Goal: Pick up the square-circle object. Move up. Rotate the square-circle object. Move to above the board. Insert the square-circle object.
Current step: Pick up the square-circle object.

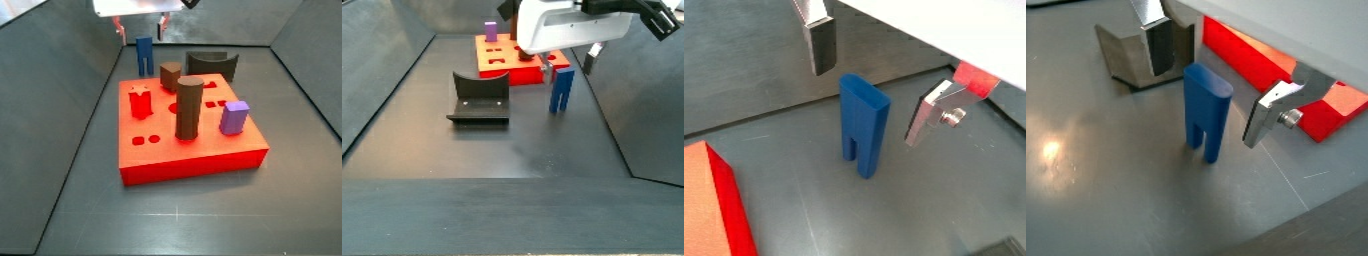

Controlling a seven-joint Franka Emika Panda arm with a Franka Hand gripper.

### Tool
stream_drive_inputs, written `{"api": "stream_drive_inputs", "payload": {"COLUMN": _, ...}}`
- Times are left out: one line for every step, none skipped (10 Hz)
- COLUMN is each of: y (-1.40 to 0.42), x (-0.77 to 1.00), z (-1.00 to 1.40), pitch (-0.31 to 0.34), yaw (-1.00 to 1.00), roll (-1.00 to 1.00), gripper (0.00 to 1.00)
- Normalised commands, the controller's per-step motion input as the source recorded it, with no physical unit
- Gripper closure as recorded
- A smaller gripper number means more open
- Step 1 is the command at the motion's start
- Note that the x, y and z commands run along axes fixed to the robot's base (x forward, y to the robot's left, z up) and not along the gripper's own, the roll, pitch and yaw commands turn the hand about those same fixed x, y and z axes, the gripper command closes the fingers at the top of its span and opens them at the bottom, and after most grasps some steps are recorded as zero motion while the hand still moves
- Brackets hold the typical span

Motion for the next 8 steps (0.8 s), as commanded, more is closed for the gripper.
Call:
{"api": "stream_drive_inputs", "payload": {"y": -0.06, "x": 0.0, "z": -0.26, "pitch": 0.0, "yaw": 0.0, "roll": 0.0, "gripper": 0.0}}
{"api": "stream_drive_inputs", "payload": {"y": -0.09, "x": 0.08, "z": -0.27, "pitch": 0.02, "yaw": -0.14, "roll": 0.0, "gripper": 0.0}}
{"api": "stream_drive_inputs", "payload": {"y": -0.05, "x": 0.06, "z": -0.35, "pitch": 0.023, "yaw": -0.17, "roll": 0.0, "gripper": 0.0}}
{"api": "stream_drive_inputs", "payload": {"y": -0.02, "x": 0.04, "z": -0.31, "pitch": 0.019, "yaw": -0.18, "roll": 0.0, "gripper": 0.0}}
{"api": "stream_drive_inputs", "payload": {"y": 0.0, "x": 0.0, "z": -0.16, "pitch": 0.0, "yaw": -0.03, "roll": -0.02, "gripper": 0.0}}
{"api": "stream_drive_inputs", "payload": {"y": 0.0, "x": 0.0, "z": 0.0, "pitch": 0.001, "yaw": 0.0, "roll": 0.02, "gripper": 0.0}}
{"api": "stream_drive_inputs", "payload": {"y": 0.0, "x": 0.0, "z": 0.0, "pitch": 0.0, "yaw": 0.0, "roll": 0.0, "gripper": 0.0}}
{"api": "stream_drive_inputs", "payload": {"y": 0.0, "x": 0.0, "z": 0.0, "pitch": 0.0, "yaw": 0.0, "roll": 0.0, "gripper": 1.0}}
